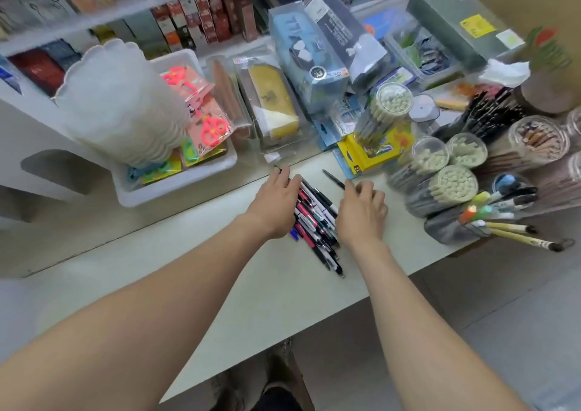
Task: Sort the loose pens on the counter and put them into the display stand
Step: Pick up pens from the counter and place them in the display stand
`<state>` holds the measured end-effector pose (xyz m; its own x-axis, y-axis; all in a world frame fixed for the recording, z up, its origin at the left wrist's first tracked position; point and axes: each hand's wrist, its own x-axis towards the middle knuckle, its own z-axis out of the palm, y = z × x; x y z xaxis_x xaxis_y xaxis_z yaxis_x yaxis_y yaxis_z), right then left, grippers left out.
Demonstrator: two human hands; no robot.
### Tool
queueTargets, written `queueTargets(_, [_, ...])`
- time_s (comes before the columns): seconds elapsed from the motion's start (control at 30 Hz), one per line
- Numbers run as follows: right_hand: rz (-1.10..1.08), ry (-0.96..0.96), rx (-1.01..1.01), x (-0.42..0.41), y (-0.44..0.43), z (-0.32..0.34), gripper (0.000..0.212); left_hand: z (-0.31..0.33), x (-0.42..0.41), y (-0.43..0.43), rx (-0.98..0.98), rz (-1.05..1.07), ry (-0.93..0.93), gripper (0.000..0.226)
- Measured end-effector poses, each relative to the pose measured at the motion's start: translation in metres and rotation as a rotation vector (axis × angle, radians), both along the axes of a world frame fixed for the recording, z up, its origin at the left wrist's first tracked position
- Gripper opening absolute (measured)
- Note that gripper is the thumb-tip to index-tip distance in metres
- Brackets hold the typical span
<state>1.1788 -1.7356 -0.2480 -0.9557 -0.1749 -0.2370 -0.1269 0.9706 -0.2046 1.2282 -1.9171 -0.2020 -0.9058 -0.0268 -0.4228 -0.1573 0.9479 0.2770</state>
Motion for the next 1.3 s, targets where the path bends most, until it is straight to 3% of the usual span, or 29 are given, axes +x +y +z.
queueTargets(0.1, [0.023,0.006,-0.104,-0.003,-0.004,-0.005,0.060,-0.009,-0.002,0.002,0.079,0.007,0.008,0.074])
queueTargets(0.23, [0.088,-0.011,-0.292,0.007,-0.005,-0.006,0.040,-0.018,0.003,0.009,0.174,0.070,0.113,0.076])
queueTargets(0.37, [0.091,-0.111,-0.162,0.018,-0.010,-0.002,0.075,-0.016,0.016,0.017,0.272,0.220,0.299,0.065])
queueTargets(0.43, [0.135,-0.082,-0.070,0.021,-0.018,-0.002,0.083,-0.018,0.029,0.020,0.244,0.331,0.358,0.065])
queueTargets(0.53, [0.187,-0.029,0.018,0.022,-0.033,-0.004,0.073,-0.028,0.042,0.024,0.209,0.518,0.273,0.068])
queueTargets(0.73, [0.194,-0.077,0.084,0.018,-0.057,-0.004,0.034,-0.016,0.042,0.020,0.419,0.644,0.146,0.055])
queueTargets(1.0, [0.209,-0.206,0.123,0.005,-0.070,0.008,0.047,-0.006,0.051,0.012,0.414,0.746,-0.007,0.059])
queueTargets(1.3, [0.257,-0.237,0.064,-0.012,-0.041,0.018,0.037,0.023,0.060,0.004,0.487,0.760,0.126,0.031])
